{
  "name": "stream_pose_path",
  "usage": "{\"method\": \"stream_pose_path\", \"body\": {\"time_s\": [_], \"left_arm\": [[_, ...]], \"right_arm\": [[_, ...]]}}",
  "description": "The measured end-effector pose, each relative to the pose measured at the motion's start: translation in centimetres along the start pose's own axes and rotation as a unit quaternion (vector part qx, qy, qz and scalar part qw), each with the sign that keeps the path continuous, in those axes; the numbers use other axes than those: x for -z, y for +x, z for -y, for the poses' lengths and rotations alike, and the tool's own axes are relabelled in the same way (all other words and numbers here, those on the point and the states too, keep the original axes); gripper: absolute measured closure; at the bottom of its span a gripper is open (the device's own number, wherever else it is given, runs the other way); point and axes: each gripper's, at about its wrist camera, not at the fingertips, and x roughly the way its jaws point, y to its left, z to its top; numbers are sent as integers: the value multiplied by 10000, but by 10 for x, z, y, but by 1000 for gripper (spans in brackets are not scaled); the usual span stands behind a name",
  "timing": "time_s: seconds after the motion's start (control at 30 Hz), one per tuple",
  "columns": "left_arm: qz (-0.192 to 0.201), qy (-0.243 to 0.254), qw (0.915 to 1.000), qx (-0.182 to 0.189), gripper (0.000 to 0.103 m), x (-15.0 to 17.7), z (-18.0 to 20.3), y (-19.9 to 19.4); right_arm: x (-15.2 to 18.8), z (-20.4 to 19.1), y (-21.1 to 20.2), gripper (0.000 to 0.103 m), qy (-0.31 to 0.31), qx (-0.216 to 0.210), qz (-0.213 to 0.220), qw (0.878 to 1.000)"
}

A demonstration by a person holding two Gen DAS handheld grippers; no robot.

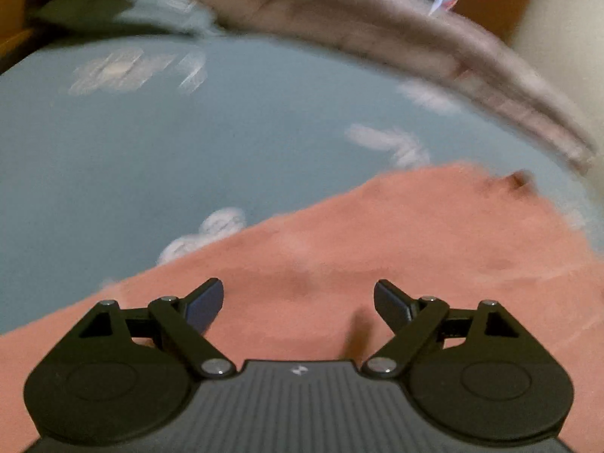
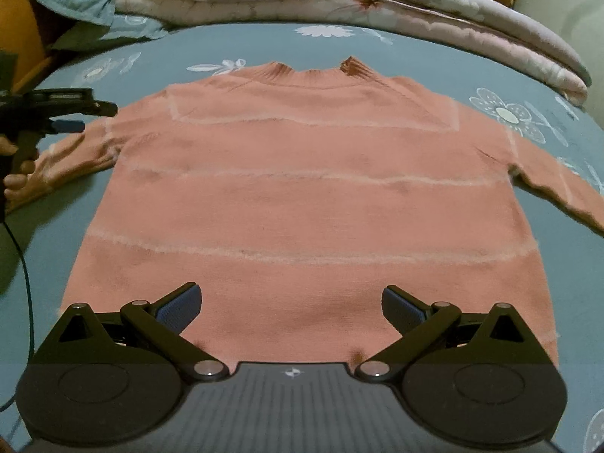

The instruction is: Fold clothes

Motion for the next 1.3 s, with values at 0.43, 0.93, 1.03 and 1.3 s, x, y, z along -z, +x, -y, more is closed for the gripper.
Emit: {"method": "stream_pose_path", "body": {"time_s": [0.43,0.93,1.03,1.3], "left_arm": [[514,894,9900,961,8,45,90,-79],[-200,2333,9686,832,8,135,191,-73],[-358,2258,9716,616,8,139,190,-68],[-429,1881,9812,18,1,146,176,-73]], "right_arm": [[-6,51,-3,0,582,504,397,9962],[16,152,28,0,1494,586,1186,9799],[27,172,43,0,1843,351,1027,9769],[53,196,36,0,1596,27,923,9829]]}}
